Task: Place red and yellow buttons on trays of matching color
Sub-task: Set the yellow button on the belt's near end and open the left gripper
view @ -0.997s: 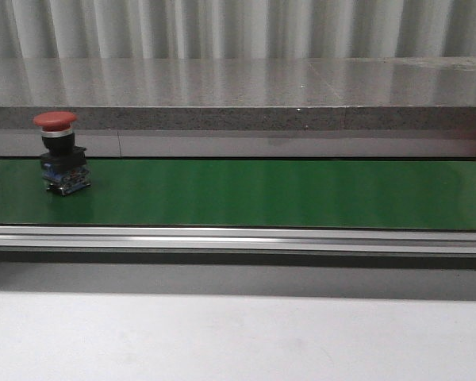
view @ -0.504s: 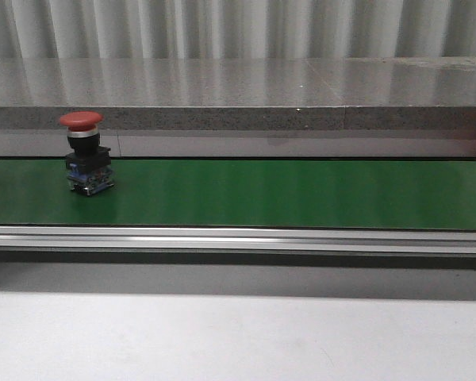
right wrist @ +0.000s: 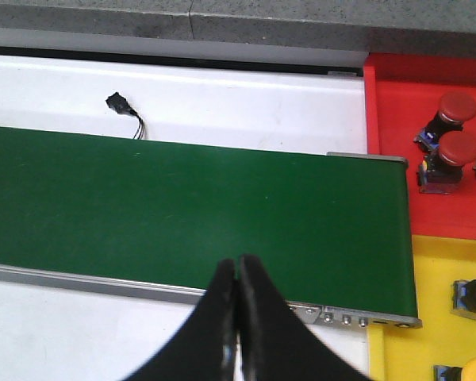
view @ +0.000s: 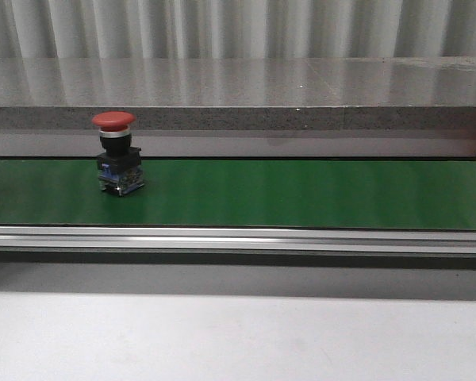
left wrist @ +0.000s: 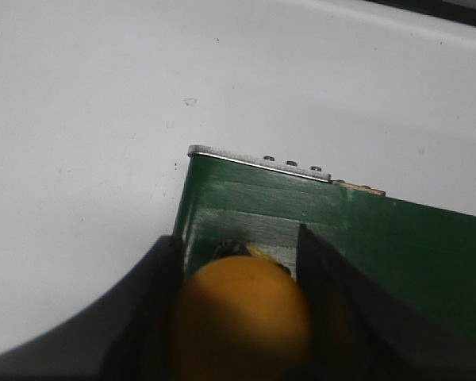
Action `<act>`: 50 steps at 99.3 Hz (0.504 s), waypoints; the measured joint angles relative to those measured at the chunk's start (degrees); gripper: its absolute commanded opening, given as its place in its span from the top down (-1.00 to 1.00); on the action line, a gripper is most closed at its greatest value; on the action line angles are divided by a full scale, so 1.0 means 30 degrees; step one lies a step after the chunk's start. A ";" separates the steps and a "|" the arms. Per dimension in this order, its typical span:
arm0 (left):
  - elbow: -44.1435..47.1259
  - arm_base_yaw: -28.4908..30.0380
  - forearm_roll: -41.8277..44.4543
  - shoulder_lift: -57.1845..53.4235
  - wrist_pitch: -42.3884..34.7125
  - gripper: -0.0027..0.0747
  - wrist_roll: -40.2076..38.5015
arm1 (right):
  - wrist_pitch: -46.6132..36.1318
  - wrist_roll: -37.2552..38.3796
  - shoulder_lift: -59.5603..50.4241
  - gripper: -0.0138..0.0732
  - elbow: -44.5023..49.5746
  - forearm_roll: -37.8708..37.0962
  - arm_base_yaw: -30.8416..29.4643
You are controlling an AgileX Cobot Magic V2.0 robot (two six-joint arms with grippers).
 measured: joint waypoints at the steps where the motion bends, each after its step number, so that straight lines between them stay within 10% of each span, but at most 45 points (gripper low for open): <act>1: 0.0052 0.0000 0.0000 0.0000 -0.0045 0.98 0.0000 | 0.0000 0.0000 0.0000 0.97 0.0000 0.0000 0.0000; 50: 0.1190 0.0000 0.0000 0.0000 -0.1088 0.98 0.0000 | 0.0000 0.0000 0.0000 0.97 0.0000 0.0000 0.0000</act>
